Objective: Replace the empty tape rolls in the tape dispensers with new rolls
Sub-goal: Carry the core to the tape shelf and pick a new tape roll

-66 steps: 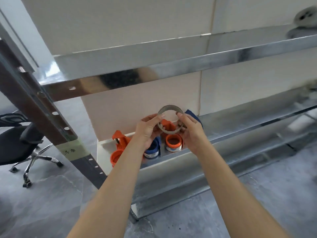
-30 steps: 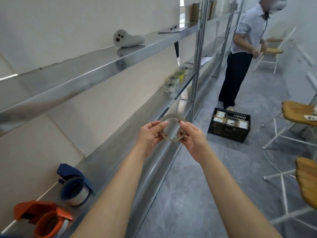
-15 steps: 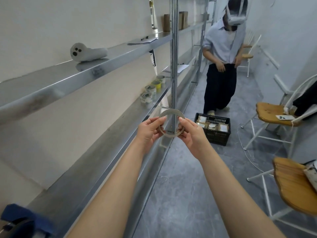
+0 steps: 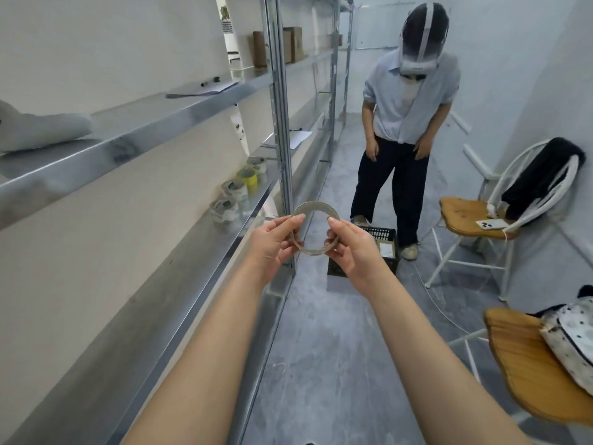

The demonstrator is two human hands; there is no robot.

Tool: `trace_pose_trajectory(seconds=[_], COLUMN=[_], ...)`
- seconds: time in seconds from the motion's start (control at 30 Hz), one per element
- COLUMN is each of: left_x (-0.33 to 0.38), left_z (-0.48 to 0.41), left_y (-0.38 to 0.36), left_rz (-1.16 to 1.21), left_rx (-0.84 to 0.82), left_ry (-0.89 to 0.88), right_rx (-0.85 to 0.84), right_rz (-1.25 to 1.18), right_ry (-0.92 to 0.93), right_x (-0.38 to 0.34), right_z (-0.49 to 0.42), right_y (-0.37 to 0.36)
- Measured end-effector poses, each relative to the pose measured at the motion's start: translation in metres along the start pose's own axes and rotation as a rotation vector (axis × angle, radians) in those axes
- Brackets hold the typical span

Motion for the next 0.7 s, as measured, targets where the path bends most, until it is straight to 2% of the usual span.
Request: trace_pose_trajectory(seconds=[0.33,0.7], left_x=[0.008,-0.002], left_z=[-0.150,-0.241], left_y=[0.007,0.044], left_rz=[0.021,0.046], left_rx=[-0.025,0.075], left_ry=[0.017,0.060], right_rx=[0.011,-0.068], right_rz=[0.000,-0.002], right_ry=[-0.021,-0.086], right_x=[-0.036,-0.032], right_z=[-0.146,-0.255], right_y=[-0.004,-0.018])
Point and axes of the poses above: each hand's wrist, its own z-axis away from the middle knuckle, its own y-axis out of the back of the hand, x = y × z, the point moved 1 cm from there along -z, towards the middle knuckle, and after that the axes turned 10 degrees about -y, right-handed, at the moved point
